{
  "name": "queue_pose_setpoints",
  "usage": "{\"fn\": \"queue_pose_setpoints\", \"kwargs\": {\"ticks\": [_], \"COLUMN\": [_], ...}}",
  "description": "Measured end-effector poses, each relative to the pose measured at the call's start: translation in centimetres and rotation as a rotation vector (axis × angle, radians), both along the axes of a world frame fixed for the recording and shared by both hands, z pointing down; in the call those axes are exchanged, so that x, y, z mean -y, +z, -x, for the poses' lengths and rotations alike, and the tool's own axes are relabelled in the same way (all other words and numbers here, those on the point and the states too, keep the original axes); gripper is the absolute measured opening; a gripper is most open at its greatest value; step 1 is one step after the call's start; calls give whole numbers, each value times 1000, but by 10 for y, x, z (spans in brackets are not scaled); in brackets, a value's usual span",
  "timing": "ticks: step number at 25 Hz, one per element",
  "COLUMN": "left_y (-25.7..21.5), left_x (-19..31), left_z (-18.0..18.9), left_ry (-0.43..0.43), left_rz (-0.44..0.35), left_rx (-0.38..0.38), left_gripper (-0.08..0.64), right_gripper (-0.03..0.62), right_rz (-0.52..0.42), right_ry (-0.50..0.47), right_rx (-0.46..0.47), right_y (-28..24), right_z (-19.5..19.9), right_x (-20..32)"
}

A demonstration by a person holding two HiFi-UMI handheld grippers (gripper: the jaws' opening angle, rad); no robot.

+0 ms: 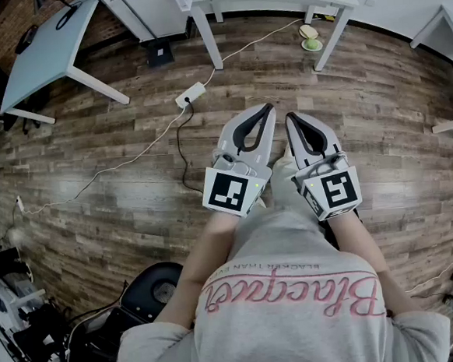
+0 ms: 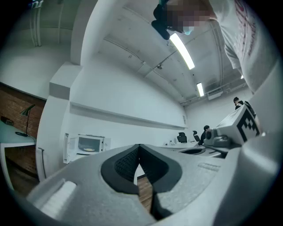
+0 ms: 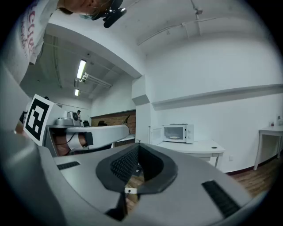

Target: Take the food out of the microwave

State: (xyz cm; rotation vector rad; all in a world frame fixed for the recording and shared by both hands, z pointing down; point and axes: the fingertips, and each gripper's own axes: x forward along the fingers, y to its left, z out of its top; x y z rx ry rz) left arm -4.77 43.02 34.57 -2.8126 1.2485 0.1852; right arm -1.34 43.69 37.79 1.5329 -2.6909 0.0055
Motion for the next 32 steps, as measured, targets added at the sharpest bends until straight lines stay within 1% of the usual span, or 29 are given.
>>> {"fn": "queue_pose_setpoints", "kwargs": {"ticks": [7, 12, 15, 20, 23, 28, 32], "left_y": [7, 12, 12, 14, 21, 19, 17], "left_x": [-16, -10, -1, 25, 43, 83, 113], "left_z": [6, 13, 12, 6, 1, -8, -18], "left_ry": [-6, -25, -35, -42, -49, -57, -71], "left_rz": [-1, 18, 14, 25, 45, 60, 44], "left_rx": [41, 30, 30, 25, 33, 21, 31], "left_gripper": [3, 3, 3, 3, 3, 3, 3], "right_gripper": [9, 9, 9, 9, 9, 9, 9], "right_rz": [18, 19, 26, 31, 52, 61, 67], "right_ry": [-9, -26, -26, -38, -39, -47, -65], "right_rx": [10, 23, 28, 26, 22, 24, 49], "right_y": [7, 8, 11, 14, 19, 16, 12], "right_z": [8, 13, 11, 8, 2, -8, -17], "right_x": [-16, -15, -7, 19, 37, 79, 112]}}
